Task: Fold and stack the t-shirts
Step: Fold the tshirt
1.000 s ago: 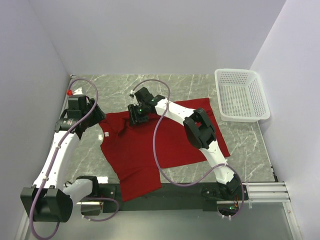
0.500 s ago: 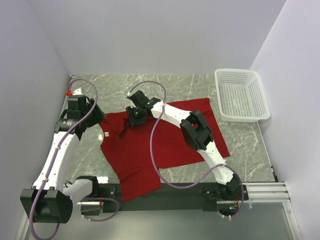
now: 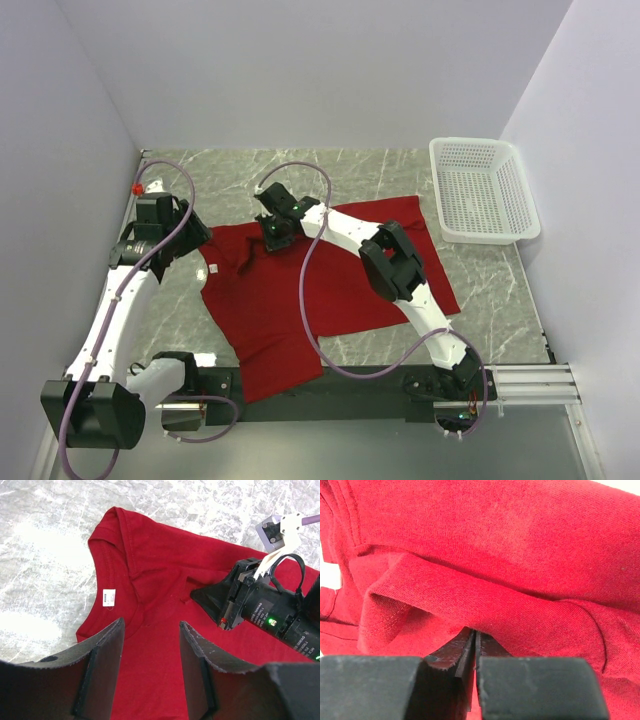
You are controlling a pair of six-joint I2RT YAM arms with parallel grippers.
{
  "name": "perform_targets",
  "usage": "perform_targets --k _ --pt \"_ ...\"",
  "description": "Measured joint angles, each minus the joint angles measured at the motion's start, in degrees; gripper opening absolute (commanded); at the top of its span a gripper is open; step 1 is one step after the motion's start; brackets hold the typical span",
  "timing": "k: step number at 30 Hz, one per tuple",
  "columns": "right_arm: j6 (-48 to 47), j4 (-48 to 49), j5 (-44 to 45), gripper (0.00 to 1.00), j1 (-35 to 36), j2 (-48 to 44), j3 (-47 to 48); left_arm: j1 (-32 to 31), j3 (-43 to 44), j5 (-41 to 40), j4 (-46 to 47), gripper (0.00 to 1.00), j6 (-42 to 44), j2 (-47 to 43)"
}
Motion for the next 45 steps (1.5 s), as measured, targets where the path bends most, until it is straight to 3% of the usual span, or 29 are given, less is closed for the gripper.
perform_targets --k 3,6,9,22,32,45 --pt "-0.37 0.0 0.11 0.12 0.02 -0.02 0.0 0.07 -0.26 0.0 0.04 0.53 0.0 0.0" --pt "-0.68 0.0 0.07 0.33 0.09 -0.13 0.0 0.11 -0.72 0.0 0.0 0.53 0.0 -0.09" --pt "-1.31 -0.04 -0.07 0.42 0.31 -0.46 0.0 0.11 -0.74 0.24 0.02 0.53 -0.02 -0.11" --pt "-4.66 -0.13 6.34 0.41 3.87 -0.5 0.02 0.13 -1.33 1.2 0.04 0.53 -0.24 -2.05" --pt "-6.6 -0.52 10.82 0.23 4.57 -0.5 0.02 0.13 -2.05 1.9 0.02 0.53 -0.83 -2.23" --pt "-9.31 -2.14 10.47 0.17 4.57 -6.4 -1.81 0.13 -3.54 4.07 0.66 0.53 -1.31 -2.21"
